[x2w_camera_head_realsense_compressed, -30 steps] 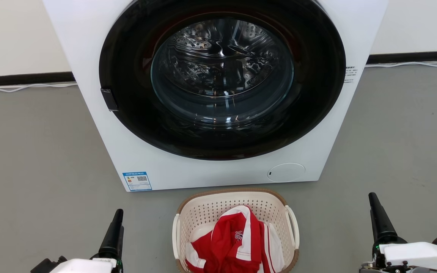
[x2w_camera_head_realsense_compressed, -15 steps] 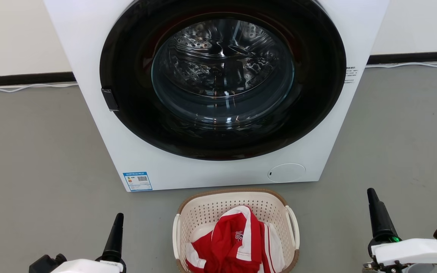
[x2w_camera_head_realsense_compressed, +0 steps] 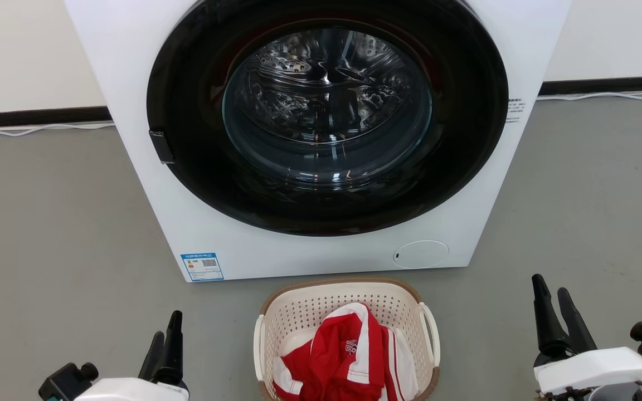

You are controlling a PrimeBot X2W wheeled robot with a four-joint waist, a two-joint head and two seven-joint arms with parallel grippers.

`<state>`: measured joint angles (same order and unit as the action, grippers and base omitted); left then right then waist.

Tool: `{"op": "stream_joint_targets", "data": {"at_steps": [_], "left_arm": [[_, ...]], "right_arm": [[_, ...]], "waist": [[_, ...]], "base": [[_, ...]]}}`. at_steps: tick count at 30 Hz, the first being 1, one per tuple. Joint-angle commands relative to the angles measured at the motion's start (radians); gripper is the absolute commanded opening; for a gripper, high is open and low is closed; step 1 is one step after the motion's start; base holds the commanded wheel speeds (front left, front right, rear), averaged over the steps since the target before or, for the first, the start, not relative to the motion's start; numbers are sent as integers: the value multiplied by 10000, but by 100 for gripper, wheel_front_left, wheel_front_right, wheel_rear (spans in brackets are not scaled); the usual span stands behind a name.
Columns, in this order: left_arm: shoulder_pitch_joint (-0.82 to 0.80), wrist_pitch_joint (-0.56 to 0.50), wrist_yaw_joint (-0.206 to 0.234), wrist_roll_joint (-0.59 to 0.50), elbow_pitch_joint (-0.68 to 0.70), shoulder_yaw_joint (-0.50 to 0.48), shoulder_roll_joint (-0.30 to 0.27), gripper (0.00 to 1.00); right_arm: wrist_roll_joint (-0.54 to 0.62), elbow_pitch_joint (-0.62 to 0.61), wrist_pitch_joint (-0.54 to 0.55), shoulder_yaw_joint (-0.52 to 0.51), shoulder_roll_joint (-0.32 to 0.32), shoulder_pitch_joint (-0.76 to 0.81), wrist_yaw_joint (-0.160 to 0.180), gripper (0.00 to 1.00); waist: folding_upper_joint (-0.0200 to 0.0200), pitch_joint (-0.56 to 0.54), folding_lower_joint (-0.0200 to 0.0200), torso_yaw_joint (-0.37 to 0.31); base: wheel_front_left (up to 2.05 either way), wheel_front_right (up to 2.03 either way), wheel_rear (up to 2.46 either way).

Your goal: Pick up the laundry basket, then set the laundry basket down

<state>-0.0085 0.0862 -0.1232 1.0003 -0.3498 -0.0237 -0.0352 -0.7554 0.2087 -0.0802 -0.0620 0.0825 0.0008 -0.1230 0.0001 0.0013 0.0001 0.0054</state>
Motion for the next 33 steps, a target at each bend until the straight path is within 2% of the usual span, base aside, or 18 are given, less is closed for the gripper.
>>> {"op": "stream_joint_targets", "data": {"at_steps": [1,18,33], "left_arm": [[-456,111,-21,-282,292,-176,-89,100],[-360,609,-47,-3462,580,-210,-106,100],[-390,1049,-59,-5501,435,-177,-125,100]], "right_arm": [[299,-288,-171,150,147,-246,-42,100],[2729,-133,-669,208,238,-204,-53,100],[4597,-15,-1109,205,326,-151,-62,100]], "waist": [[-1,2,0,-1],[-1,19,0,1],[-1,45,-1,7]], "base": [[0,0,0],[0,0,0],[0,0,0]]}}
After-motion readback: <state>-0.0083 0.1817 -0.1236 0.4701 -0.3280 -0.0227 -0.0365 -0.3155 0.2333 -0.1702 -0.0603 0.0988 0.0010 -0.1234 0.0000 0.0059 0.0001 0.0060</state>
